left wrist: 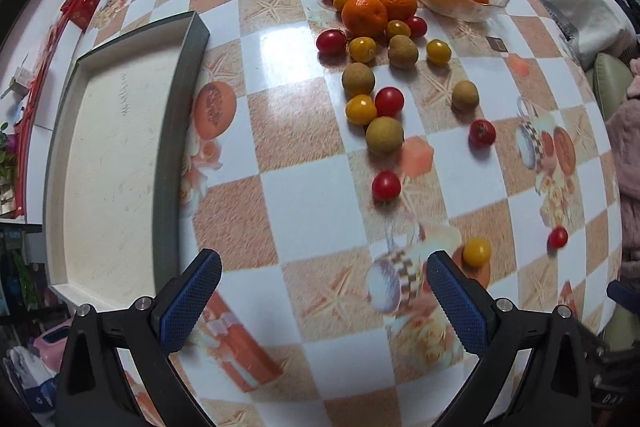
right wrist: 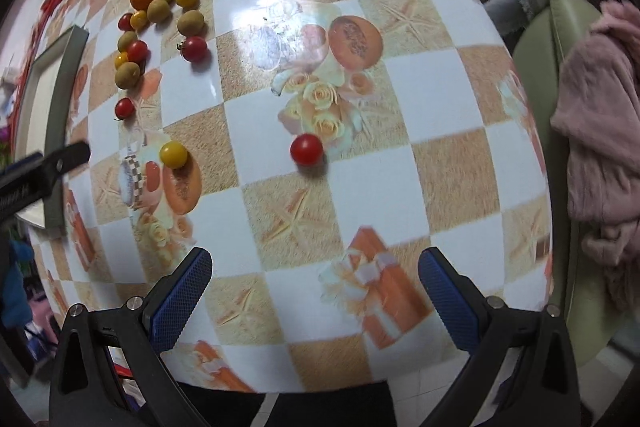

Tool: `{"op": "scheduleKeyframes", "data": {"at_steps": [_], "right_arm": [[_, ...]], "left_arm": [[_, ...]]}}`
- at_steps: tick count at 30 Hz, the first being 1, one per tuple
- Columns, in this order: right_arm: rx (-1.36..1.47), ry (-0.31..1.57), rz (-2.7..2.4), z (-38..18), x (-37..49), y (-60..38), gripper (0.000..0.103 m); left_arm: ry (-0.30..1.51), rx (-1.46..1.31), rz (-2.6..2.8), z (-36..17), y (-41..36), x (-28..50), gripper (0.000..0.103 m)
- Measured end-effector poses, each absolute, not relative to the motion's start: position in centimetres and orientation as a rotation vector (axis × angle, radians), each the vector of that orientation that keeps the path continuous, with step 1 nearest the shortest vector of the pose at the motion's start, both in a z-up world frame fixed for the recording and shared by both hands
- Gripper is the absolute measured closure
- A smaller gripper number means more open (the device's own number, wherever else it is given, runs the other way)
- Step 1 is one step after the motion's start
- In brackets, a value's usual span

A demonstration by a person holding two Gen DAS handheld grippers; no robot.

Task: Organize fruits
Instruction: 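Reach both tools toward the fruit and grasp red cherry tomatoes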

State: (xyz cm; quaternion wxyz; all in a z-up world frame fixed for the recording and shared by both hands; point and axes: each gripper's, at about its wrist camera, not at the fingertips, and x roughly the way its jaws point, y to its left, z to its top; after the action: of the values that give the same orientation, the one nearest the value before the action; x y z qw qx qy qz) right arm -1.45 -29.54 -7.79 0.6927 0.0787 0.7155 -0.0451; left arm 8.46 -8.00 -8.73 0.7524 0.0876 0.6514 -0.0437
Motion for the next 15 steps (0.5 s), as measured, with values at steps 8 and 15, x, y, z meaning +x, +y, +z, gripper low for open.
{"op": "scheduleKeyframes", "data": {"at_steps": [8,15], "right_arm": [[0.116,1.601,-0.048,-10.6,1.5,-30.0,0.01],[0.071,1.6,-0.031,-12.2,2.5,-29.2,0.024]], "left_arm": [[1.446,0.168,-0.105,-11.7,-10.6,10.1,0.014],[1.455,0.16,-0.083,-12.9,-10.8,10.4,0.027]]}}
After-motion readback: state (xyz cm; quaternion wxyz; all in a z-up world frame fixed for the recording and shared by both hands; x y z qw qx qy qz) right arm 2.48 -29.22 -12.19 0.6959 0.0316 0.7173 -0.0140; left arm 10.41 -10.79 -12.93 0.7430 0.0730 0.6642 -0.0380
